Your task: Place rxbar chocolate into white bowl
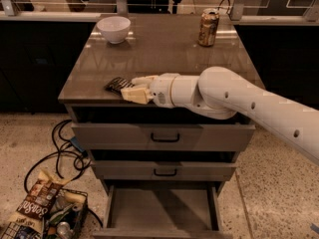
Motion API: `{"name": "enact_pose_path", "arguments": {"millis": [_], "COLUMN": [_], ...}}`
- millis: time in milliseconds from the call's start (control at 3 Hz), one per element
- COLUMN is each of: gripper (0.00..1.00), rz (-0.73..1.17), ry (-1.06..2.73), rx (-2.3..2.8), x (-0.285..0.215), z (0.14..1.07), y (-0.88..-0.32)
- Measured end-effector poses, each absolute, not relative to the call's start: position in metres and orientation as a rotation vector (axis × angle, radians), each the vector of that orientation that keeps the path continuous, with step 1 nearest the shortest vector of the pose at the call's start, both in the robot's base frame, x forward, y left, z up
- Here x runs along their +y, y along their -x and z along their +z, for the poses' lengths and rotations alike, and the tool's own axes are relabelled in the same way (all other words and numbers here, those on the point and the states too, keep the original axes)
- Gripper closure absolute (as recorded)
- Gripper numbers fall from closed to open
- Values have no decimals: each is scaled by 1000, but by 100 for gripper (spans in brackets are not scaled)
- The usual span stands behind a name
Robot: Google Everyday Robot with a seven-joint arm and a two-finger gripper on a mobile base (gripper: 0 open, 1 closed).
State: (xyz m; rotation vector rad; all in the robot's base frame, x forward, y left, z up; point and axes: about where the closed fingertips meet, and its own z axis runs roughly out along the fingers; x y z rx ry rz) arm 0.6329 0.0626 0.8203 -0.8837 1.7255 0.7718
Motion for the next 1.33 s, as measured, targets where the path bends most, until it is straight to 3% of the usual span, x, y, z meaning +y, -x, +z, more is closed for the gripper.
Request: {"name": "enact_pose_path", "arguments": {"millis": [667,1333], "gripper": [100,100], "rz": [762,707], "ry": [913,1067], "rx": [1730,1688], "x": [60,62], "z": [838,917], "y": [-636,-684]}}
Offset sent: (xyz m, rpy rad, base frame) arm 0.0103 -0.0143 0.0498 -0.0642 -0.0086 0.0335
